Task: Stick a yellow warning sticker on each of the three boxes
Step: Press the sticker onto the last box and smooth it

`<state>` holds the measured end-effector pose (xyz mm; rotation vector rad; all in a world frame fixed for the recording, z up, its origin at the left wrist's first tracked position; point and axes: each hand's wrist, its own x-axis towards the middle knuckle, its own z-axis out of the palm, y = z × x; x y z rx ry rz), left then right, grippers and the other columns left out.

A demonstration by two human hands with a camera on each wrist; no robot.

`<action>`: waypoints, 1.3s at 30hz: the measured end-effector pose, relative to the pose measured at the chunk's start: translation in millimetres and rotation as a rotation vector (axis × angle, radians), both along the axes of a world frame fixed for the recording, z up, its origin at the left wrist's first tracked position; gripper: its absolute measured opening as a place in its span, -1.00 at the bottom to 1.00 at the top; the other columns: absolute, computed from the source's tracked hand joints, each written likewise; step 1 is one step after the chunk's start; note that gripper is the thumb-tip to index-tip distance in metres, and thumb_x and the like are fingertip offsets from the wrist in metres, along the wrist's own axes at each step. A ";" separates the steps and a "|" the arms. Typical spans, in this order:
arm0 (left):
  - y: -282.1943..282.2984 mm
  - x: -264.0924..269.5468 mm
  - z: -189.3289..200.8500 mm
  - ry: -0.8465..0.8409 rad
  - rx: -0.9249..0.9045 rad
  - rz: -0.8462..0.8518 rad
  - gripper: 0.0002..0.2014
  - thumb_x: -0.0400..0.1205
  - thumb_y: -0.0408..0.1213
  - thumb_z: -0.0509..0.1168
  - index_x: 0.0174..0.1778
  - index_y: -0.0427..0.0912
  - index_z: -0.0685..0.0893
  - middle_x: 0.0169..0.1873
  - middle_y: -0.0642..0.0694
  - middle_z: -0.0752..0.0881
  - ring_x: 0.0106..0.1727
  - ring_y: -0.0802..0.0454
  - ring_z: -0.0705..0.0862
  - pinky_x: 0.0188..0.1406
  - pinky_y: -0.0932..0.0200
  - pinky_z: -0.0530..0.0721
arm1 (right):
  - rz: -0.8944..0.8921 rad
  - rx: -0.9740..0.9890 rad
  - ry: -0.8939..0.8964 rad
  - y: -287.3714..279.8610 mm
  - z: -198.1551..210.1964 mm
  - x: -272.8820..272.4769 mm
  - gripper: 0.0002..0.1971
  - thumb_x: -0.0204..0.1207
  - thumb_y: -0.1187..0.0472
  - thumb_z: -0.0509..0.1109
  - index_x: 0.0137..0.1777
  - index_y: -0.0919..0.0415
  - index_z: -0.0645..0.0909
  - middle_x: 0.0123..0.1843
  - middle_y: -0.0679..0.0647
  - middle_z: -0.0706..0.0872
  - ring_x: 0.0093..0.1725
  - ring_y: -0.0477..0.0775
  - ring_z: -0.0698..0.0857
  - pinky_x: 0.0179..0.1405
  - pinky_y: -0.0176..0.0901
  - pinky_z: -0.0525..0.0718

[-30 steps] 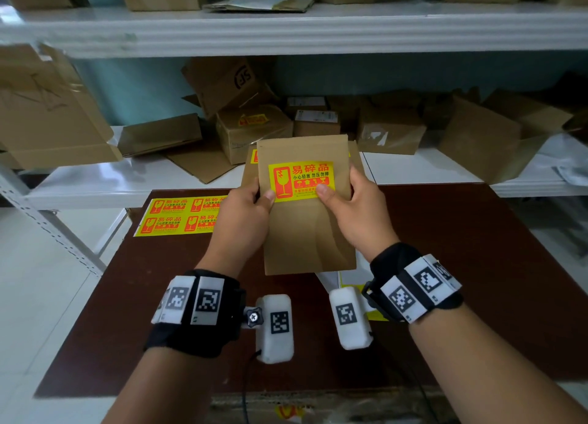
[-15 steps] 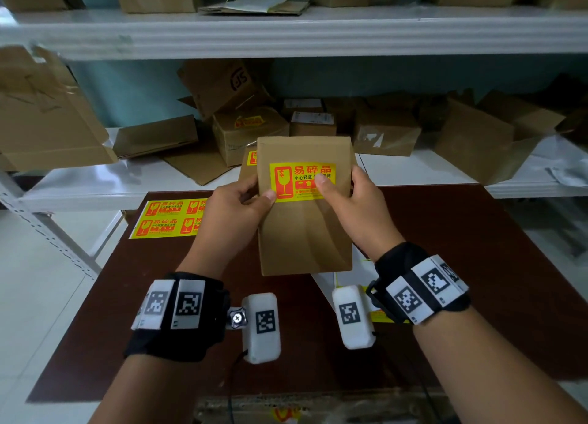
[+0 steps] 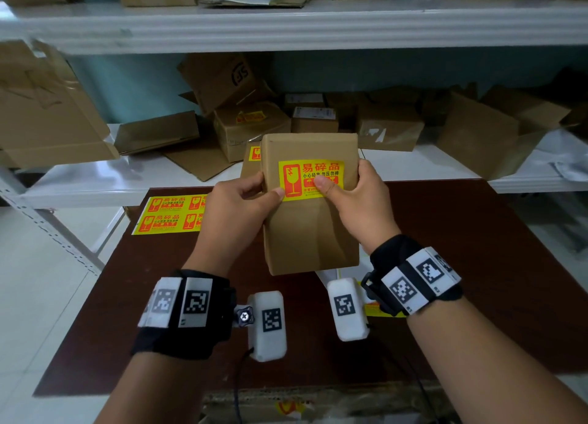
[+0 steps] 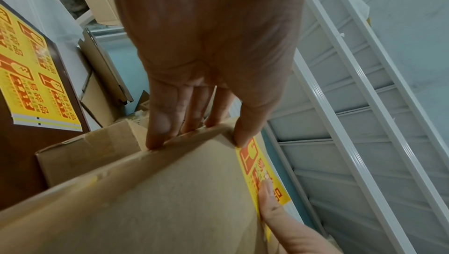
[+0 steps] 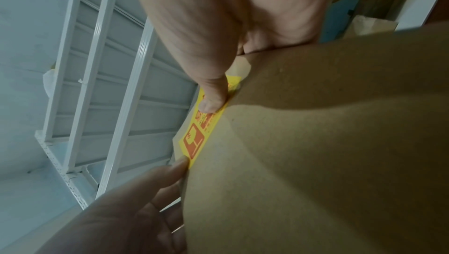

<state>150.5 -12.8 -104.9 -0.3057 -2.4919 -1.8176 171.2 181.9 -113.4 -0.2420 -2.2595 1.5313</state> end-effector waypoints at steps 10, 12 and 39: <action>-4.4 0.8 2.7 -0.046 0.030 0.011 -0.71 0.61 -0.17 0.48 0.26 0.06 0.79 -0.05 0.25 0.84 0.04 0.27 0.80 -0.03 0.16 0.79 | 0.064 -0.043 0.036 8.3 -9.6 -5.5 -0.81 0.75 0.08 0.30 0.21 0.06 0.71 0.10 -0.05 0.83 0.15 -0.02 0.78 0.24 0.18 0.76; -5.9 0.4 2.9 -0.046 0.036 0.024 -0.72 0.61 -0.18 0.47 0.25 0.04 0.80 -0.06 0.22 0.86 0.01 0.27 0.81 -0.10 0.21 0.76 | 0.068 -0.015 0.027 8.9 -7.4 -4.3 -0.78 0.79 0.10 0.22 0.02 0.03 0.70 -0.04 0.01 0.80 0.01 0.01 0.77 0.10 0.09 0.76; -7.0 -0.7 -1.9 -0.032 -0.057 -0.016 -0.66 0.58 -0.15 0.50 0.29 -0.01 0.79 0.03 0.14 0.86 0.09 0.19 0.81 0.12 -0.03 0.82 | -0.044 0.016 0.031 5.8 -9.8 -1.3 -0.60 0.72 0.03 0.35 -0.38 0.05 0.46 -0.43 -0.11 0.55 -0.39 -0.07 0.52 -0.28 -0.06 0.52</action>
